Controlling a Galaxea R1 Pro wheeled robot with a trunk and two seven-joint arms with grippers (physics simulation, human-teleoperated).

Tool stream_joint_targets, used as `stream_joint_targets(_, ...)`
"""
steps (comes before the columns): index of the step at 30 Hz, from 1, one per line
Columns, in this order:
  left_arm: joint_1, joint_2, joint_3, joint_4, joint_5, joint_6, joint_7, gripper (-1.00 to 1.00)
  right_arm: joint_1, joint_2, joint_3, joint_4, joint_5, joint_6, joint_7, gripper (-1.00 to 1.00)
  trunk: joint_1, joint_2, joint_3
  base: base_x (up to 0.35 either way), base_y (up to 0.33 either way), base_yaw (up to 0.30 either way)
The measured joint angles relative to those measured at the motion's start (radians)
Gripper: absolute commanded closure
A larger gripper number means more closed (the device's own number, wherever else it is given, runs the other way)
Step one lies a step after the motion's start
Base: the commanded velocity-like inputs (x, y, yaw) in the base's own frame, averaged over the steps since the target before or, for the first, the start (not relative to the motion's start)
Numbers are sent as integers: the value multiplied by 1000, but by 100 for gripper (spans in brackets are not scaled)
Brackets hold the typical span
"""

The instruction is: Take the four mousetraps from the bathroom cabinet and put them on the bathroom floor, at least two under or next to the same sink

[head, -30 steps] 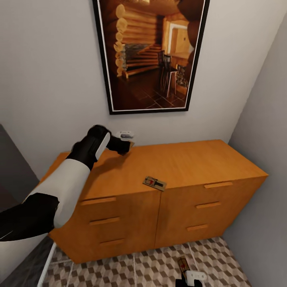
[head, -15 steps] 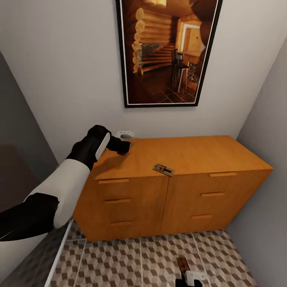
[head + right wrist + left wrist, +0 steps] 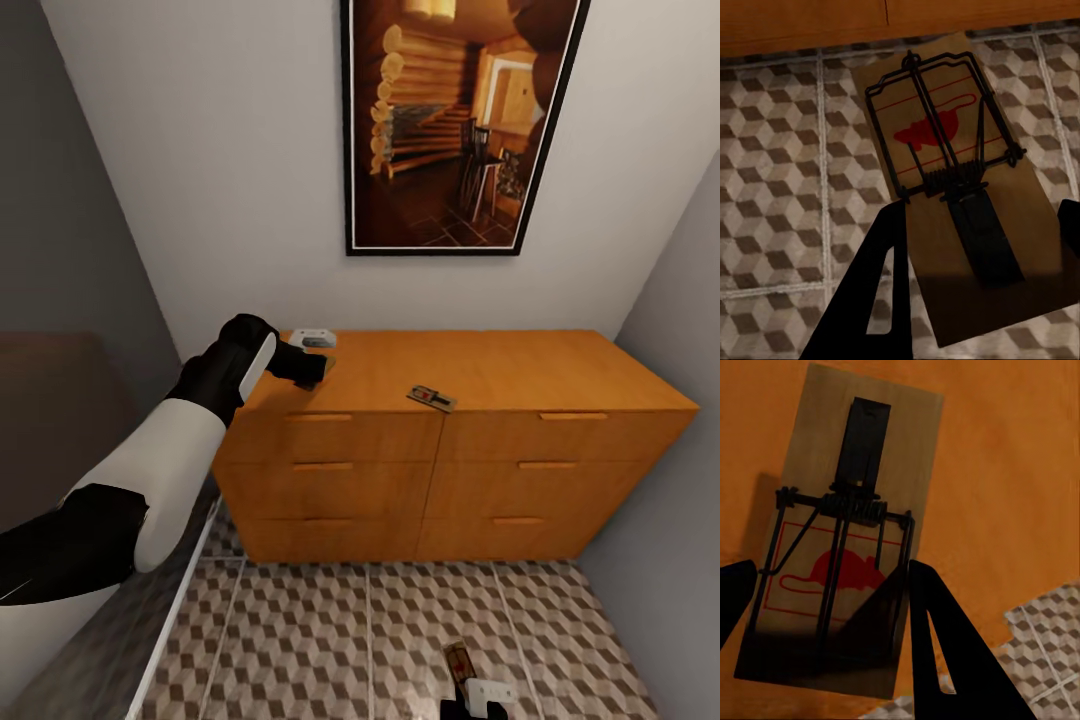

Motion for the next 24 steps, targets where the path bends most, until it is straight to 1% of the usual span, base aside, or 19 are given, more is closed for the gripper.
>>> stream_joint_targets(21, 0, 3, -2, 1, 0, -1, 0, 100, 0, 0, 0, 0, 0, -1, 0, 100, 0, 0, -18, -252, 0, 145)
stream_joint_targets(24, 0, 5, -3, 2, -1, -2, 0, 100, 0, 0, 0, 0, 0, -2, 0, 100, 0, 0, -21, -141, 0, 141)
